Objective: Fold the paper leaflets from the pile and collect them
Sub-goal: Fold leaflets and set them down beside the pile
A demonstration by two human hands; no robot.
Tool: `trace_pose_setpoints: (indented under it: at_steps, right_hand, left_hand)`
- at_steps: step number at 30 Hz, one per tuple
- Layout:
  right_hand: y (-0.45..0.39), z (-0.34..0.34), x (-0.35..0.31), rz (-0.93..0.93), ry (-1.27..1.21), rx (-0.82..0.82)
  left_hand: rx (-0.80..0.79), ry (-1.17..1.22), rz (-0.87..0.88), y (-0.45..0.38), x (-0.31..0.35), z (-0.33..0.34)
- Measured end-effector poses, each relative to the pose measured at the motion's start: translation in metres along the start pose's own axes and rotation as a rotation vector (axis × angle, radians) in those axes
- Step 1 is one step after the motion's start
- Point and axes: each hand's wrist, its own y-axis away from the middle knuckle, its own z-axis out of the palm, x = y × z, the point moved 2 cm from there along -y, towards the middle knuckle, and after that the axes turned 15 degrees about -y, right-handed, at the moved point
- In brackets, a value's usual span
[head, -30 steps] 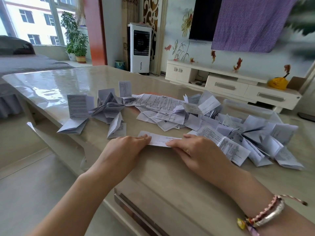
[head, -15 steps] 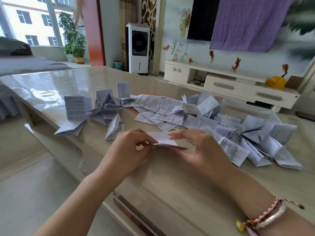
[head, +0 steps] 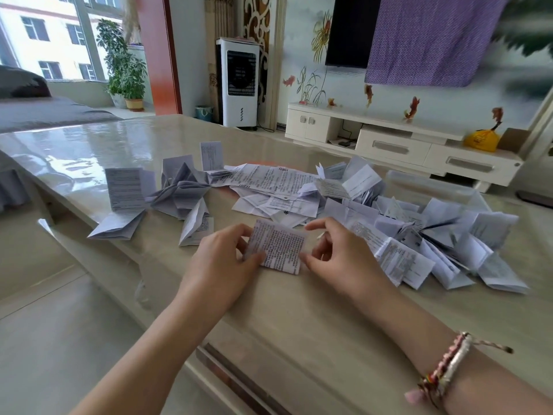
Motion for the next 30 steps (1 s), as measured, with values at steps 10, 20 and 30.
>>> trace_pose_setpoints:
  at_steps: [10, 20, 30]
  right_hand:
    - [0.006, 0.01, -0.012, -0.295, 0.183, -0.225]
    - [0.006, 0.008, -0.009, -0.316, 0.35, -0.214]
    - [0.012, -0.011, -0.024, -0.265, -0.119, 0.001]
  left_hand:
    - [0.021, -0.252, 0.099, 0.001, 0.0, 0.005]
    - [-0.071, -0.336, 0.269, -0.004, -0.01, -0.003]
    - [0.088, 0.068, 0.204, -0.004, -0.002, -0.028]
